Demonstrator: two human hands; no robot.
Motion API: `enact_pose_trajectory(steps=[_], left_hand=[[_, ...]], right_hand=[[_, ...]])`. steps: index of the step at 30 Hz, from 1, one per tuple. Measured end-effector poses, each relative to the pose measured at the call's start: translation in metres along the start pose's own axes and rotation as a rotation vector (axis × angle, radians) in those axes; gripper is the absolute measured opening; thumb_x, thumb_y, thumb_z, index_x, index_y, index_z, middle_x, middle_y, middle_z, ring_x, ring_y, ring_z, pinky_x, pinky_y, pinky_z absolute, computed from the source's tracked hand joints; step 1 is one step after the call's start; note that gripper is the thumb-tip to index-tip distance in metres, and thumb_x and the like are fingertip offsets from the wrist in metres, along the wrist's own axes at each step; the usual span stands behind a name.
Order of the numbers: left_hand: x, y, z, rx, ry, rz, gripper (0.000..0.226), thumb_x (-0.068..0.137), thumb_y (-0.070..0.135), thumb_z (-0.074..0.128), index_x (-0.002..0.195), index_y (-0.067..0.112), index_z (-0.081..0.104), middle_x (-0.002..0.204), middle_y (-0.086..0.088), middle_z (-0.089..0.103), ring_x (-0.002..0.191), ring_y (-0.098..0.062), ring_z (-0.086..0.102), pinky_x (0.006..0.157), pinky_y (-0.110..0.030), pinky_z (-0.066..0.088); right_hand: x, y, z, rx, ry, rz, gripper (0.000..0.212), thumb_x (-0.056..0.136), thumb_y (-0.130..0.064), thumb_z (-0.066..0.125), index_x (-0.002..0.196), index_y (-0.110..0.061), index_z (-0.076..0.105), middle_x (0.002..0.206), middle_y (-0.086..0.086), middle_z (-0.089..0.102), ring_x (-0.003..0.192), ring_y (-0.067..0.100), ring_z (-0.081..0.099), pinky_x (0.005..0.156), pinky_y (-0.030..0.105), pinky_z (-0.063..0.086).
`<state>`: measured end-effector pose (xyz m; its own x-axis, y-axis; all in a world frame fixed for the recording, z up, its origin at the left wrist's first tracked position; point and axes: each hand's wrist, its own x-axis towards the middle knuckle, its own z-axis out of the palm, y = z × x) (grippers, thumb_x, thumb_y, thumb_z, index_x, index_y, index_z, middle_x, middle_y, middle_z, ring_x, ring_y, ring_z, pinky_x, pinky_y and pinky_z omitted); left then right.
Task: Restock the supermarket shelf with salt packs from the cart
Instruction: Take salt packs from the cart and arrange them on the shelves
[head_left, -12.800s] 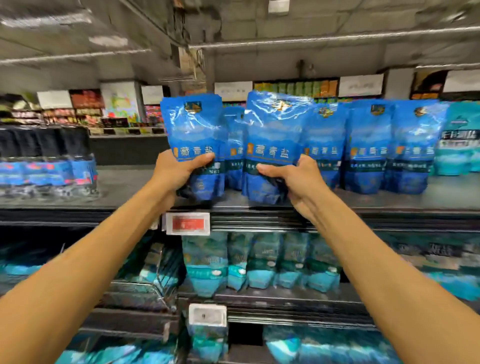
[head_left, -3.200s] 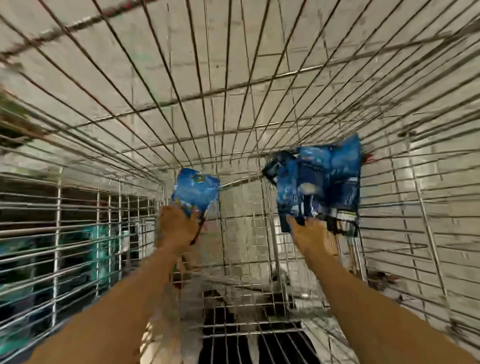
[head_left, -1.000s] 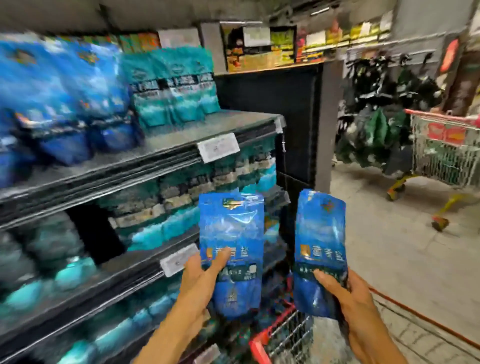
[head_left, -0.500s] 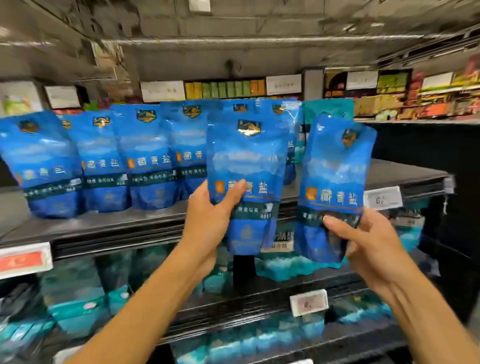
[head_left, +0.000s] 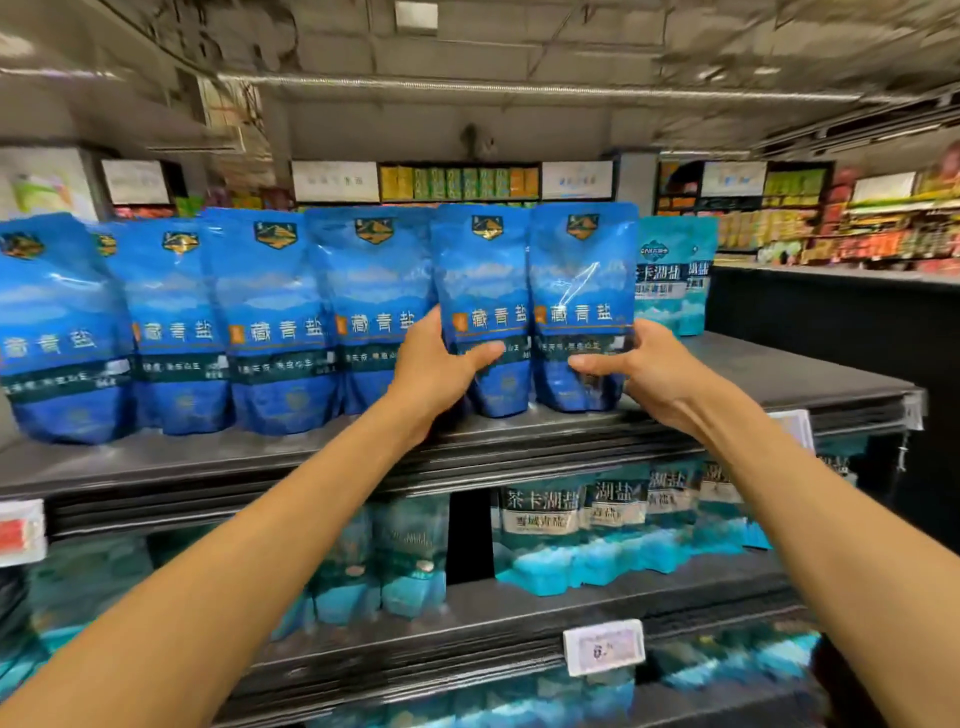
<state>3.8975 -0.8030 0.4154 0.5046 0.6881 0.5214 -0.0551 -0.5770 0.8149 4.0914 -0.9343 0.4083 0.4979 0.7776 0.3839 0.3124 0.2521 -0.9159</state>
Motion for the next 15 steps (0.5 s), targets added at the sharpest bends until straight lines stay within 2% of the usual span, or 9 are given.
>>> enact_pose_trajectory(steps=[2, 4, 6, 8, 10, 13, 15], left_hand=[[-0.004, -0.003, -0.008, 0.347, -0.032, 0.058, 0.050, 0.066, 0.036, 0.089, 0.103, 0.016, 0.060, 0.105, -0.002, 0.071, 0.098, -0.021, 0.064, 0.086, -0.037, 0.051], [-0.009, -0.002, -0.009, 0.631, -0.051, 0.080, 0.065, 0.064, 0.050, 0.086, 0.108, 0.011, 0.059, 0.104, -0.008, 0.068, 0.101, -0.028, 0.060, 0.082, -0.040, 0.049], [-0.011, -0.001, -0.007, 0.798, -0.044, 0.094, 0.059, 0.065, 0.058, 0.081, 0.088, 0.010, 0.056, 0.087, -0.009, 0.060, 0.098, -0.035, 0.058, 0.071, -0.039, 0.044], [-0.011, 0.000, -0.006, 0.857, -0.019, 0.095, 0.061, 0.066, 0.059, 0.080, 0.068, 0.014, 0.037, 0.074, -0.005, 0.047, 0.091, -0.037, 0.056, 0.065, -0.038, 0.038], [-0.010, 0.001, -0.006, 0.888, -0.019, 0.101, 0.065, 0.068, 0.058, 0.079, 0.066, 0.016, 0.030, 0.079, -0.008, 0.047, 0.091, -0.039, 0.057, 0.066, -0.039, 0.039], [-0.012, 0.002, -0.002, 0.909, -0.007, 0.113, 0.062, 0.071, 0.054, 0.079, 0.068, 0.014, 0.031, 0.089, -0.015, 0.055, 0.094, -0.040, 0.057, 0.069, -0.040, 0.040], [-0.012, 0.003, 0.001, 0.888, -0.007, 0.098, 0.061, 0.072, 0.052, 0.078, 0.066, 0.014, 0.030, 0.079, -0.009, 0.050, 0.087, -0.038, 0.054, 0.067, -0.040, 0.040]], right_hand=[[0.001, -0.001, -0.010, -0.201, -0.051, -0.021, 0.037, 0.074, -0.010, 0.083, 0.109, -0.011, 0.071, 0.099, 0.001, 0.077, 0.091, 0.013, 0.073, 0.073, 0.019, 0.057], [0.002, -0.003, -0.014, -0.334, -0.026, -0.051, 0.045, 0.067, -0.027, 0.088, 0.107, -0.019, 0.071, 0.096, -0.010, 0.077, 0.089, 0.003, 0.071, 0.074, 0.016, 0.053], [0.002, -0.004, -0.014, -0.411, 0.017, -0.089, 0.055, 0.059, -0.040, 0.087, 0.108, -0.023, 0.070, 0.097, -0.012, 0.076, 0.088, -0.003, 0.069, 0.077, 0.019, 0.051], [0.003, -0.004, -0.013, -0.489, 0.037, -0.109, 0.063, 0.054, -0.048, 0.083, 0.111, -0.025, 0.070, 0.099, -0.011, 0.075, 0.092, 0.006, 0.069, 0.080, 0.032, 0.056], [0.002, -0.004, -0.012, -0.525, 0.036, -0.110, 0.065, 0.053, -0.053, 0.080, 0.112, -0.028, 0.068, 0.094, -0.008, 0.074, 0.090, 0.019, 0.068, 0.085, 0.045, 0.057], [0.001, -0.003, -0.010, -0.530, 0.053, -0.131, 0.059, 0.057, -0.050, 0.082, 0.109, -0.029, 0.067, 0.089, -0.016, 0.070, 0.085, 0.011, 0.065, 0.087, 0.047, 0.056], [0.001, -0.001, -0.007, -0.565, 0.083, -0.153, 0.054, 0.065, -0.043, 0.086, 0.113, -0.027, 0.066, 0.096, -0.016, 0.069, 0.081, 0.005, 0.061, 0.085, 0.044, 0.056]])
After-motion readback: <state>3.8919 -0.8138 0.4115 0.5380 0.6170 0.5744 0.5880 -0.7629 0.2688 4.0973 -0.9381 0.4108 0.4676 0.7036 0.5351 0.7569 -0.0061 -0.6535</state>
